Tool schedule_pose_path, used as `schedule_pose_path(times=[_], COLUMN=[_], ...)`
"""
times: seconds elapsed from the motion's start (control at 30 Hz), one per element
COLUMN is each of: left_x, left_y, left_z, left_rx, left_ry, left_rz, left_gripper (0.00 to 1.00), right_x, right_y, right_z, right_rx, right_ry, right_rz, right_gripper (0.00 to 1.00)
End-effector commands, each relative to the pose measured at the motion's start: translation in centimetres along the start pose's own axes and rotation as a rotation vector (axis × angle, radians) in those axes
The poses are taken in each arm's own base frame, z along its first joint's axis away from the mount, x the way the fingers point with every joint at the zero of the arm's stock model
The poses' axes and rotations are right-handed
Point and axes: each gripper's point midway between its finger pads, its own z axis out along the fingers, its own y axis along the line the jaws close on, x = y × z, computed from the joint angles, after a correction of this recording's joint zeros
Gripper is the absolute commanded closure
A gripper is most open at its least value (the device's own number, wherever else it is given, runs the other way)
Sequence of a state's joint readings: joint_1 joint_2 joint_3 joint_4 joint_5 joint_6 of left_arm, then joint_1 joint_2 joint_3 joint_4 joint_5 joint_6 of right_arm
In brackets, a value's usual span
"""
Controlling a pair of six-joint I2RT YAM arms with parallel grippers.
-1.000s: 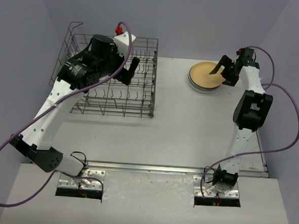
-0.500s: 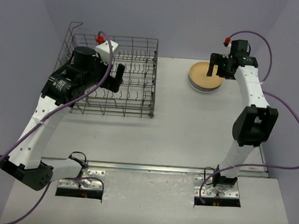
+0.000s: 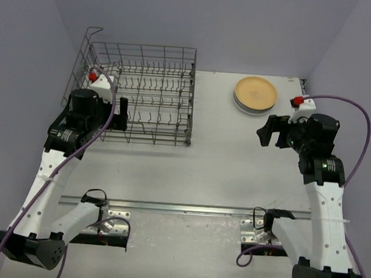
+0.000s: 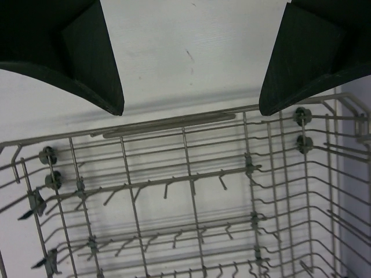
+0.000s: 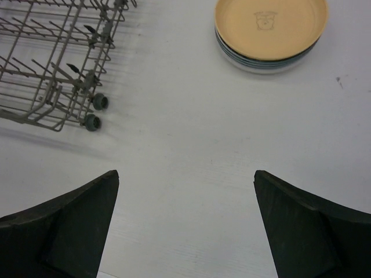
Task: Unload the plates from the dish rack
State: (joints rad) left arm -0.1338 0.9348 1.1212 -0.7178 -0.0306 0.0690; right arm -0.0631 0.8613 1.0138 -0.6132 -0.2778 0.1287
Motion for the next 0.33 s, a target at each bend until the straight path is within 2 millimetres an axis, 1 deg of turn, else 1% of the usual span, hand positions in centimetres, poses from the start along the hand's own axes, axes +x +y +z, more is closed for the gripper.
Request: schedule_pose_path(times=[0.0, 0.03, 0.07, 0.1, 0.2, 0.3], left_x=[-3.6, -3.2, -2.4, -2.2, -1.8, -2.3], left_y=[2.9, 3.4, 3.6, 3.8, 4.0, 4.0], left_z=[-2.9, -3.1, -3.0, -3.3, -3.9, -4.6], left_rx=[-0.121, -0.139, -0.148, -0.155, -0.161, -0.163], left_ry=[-0.219, -0.221, -0.211, -0.217, -0.225, -0.246], left_rz=[-0.037, -0.04, -0.038, -0.04, -0.039, -0.041], left_gripper=[0.0, 0.0, 0.0, 0.0, 0.0, 0.0], right_x=[1.8, 1.7, 1.9, 1.9, 1.7, 1.2], right_y=[-1.0, -1.0, -0.9, -0.9, -0.9, -0.7], right_z=[0.0, -0.1, -0.1, -0.1, -0.1, -0.3], right_rx=[0.059, 0.061, 0.057, 0.058, 0.056, 0.05], right_ry=[-0.033, -0.044, -0.042, -0.041, -0.041, -0.055], right_rz=[-0.004, -0.004, 0.004, 0.007, 0.013, 0.011], right_gripper=[0.01, 0.01, 0.01, 0.01, 0.01, 0.01])
